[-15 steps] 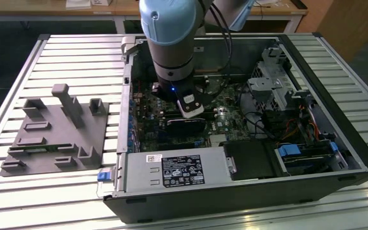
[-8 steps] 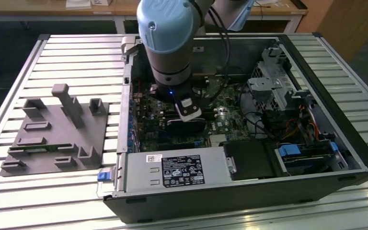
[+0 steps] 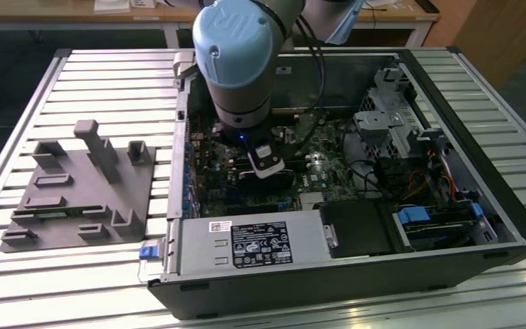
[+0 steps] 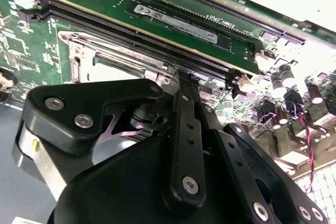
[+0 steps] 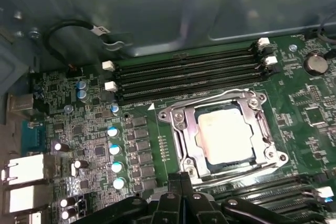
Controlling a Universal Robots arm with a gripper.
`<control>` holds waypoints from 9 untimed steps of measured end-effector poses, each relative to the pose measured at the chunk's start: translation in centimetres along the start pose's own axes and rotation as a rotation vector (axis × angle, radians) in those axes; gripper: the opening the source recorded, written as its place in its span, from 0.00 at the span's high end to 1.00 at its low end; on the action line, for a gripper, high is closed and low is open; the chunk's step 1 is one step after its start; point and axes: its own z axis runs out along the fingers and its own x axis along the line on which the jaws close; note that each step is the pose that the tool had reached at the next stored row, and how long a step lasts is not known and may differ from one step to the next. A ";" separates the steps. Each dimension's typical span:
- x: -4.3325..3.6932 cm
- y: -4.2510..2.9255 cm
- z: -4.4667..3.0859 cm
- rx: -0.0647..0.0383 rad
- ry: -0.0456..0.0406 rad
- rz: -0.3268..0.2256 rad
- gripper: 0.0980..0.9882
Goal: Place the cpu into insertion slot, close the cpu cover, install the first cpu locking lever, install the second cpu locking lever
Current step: 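Install the second cpu locking lever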
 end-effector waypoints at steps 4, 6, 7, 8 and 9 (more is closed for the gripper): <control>0.04 -0.13 0.35 -0.011 0.0026 0.000 0.99; 0.05 -0.20 0.51 -0.013 0.0035 0.000 0.99; 0.05 -0.22 0.54 -0.014 0.0037 0.000 0.99; 0.05 -0.22 0.54 -0.014 0.0037 -0.001 0.99; 0.05 -0.21 0.55 -0.014 0.0037 -0.001 0.99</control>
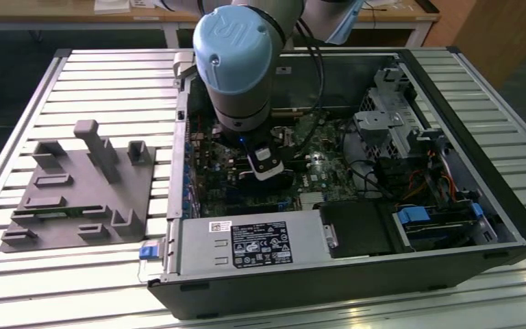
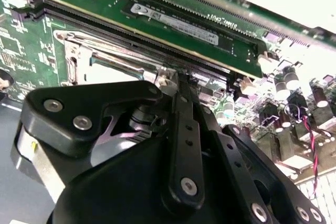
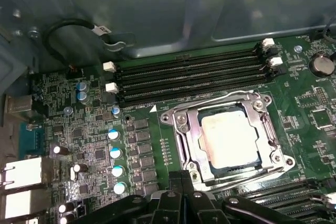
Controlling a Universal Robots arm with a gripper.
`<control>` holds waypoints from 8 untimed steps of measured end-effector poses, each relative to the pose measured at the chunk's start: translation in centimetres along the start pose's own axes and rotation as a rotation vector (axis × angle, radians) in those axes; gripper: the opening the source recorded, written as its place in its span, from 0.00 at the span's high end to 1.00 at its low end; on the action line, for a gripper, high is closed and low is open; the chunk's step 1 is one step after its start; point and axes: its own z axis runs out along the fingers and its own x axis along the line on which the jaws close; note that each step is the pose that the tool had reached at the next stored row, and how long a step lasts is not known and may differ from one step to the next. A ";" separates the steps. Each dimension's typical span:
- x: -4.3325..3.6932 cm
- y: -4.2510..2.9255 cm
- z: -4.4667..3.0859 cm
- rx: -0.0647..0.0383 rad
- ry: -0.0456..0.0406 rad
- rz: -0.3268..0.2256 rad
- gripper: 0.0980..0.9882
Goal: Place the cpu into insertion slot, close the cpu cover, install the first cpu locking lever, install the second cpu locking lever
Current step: 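Install the second cpu locking lever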
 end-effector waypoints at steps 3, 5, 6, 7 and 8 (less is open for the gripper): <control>-0.02 0.14 -0.32 -0.001 -0.0007 0.000 0.99; -0.04 0.32 -0.82 0.000 -0.0003 0.000 0.99; -0.05 0.41 -1.06 0.000 -0.0003 0.000 0.99; -0.06 0.51 -1.31 0.000 -0.0003 0.000 0.99; -0.09 0.60 -1.54 0.001 -0.0004 0.000 0.99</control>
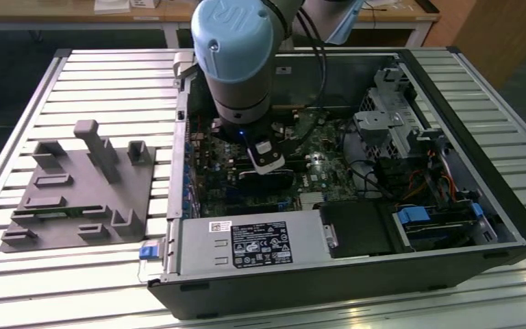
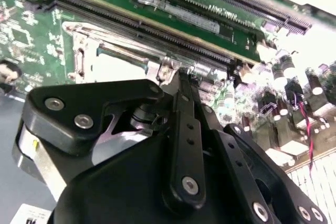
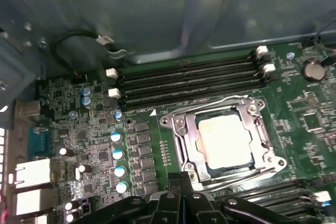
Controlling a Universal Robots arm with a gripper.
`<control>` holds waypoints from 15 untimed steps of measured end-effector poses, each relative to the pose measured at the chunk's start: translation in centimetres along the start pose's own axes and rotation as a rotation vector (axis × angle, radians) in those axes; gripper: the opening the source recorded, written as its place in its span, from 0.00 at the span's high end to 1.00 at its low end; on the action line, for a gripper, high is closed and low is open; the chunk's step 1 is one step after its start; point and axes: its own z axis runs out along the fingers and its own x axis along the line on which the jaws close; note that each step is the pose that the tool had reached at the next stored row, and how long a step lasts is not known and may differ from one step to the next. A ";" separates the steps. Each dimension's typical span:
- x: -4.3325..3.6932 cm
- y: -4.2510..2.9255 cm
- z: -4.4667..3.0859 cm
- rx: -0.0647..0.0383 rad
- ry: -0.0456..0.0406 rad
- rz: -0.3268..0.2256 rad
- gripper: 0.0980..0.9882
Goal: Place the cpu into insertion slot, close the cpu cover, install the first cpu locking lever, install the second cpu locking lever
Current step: 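Install the second cpu locking lever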
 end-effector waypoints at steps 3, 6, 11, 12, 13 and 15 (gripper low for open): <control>-0.22 0.18 -0.34 0.012 -0.0031 0.001 0.99; -0.59 0.30 -0.46 0.028 -0.0081 0.005 0.99; -1.70 0.64 -0.33 0.045 -0.0128 0.007 0.99; -1.93 0.71 -0.29 0.047 -0.0133 0.007 0.99; -2.13 0.80 -0.25 0.049 -0.0137 0.007 0.99; -2.35 1.08 -0.14 0.053 -0.0146 0.007 0.99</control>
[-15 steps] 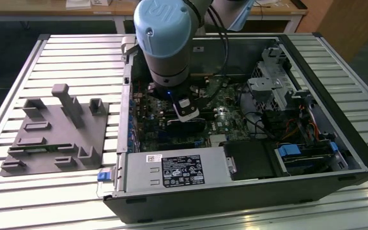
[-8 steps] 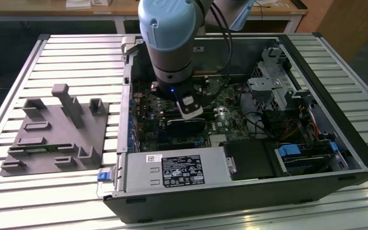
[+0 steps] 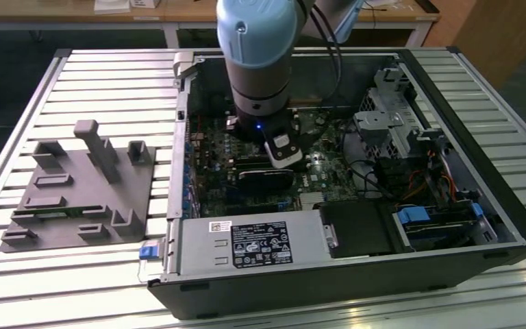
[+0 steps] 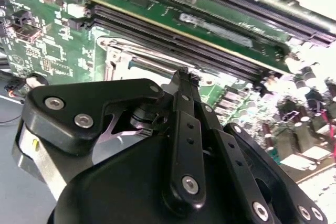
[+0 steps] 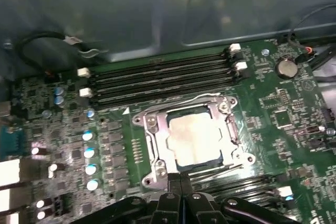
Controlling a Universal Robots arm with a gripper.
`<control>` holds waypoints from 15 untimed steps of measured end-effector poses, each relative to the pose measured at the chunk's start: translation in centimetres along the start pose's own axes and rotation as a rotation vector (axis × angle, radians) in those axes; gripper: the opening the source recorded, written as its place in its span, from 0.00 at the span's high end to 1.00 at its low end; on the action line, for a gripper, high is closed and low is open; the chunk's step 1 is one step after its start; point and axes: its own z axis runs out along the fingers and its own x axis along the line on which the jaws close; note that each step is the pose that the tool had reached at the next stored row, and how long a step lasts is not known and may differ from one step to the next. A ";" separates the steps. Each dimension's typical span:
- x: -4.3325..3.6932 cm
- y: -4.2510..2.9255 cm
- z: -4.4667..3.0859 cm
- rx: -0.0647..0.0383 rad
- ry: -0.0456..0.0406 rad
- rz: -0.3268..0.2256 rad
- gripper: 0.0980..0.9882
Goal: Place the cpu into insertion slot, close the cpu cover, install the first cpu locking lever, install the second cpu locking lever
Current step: 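Install the second cpu locking lever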
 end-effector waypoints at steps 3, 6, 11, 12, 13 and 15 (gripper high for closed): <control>-0.14 0.58 0.20 0.006 -0.0012 0.000 0.99; -0.33 1.03 0.35 0.015 -0.0033 -0.001 0.99; -0.69 1.67 0.57 0.042 -0.0091 -0.002 0.99; -0.74 1.83 0.63 0.046 -0.0099 -0.003 0.99; -0.77 2.00 0.69 0.050 -0.0107 -0.003 0.99; -0.80 2.43 0.83 0.056 -0.0121 -0.004 0.99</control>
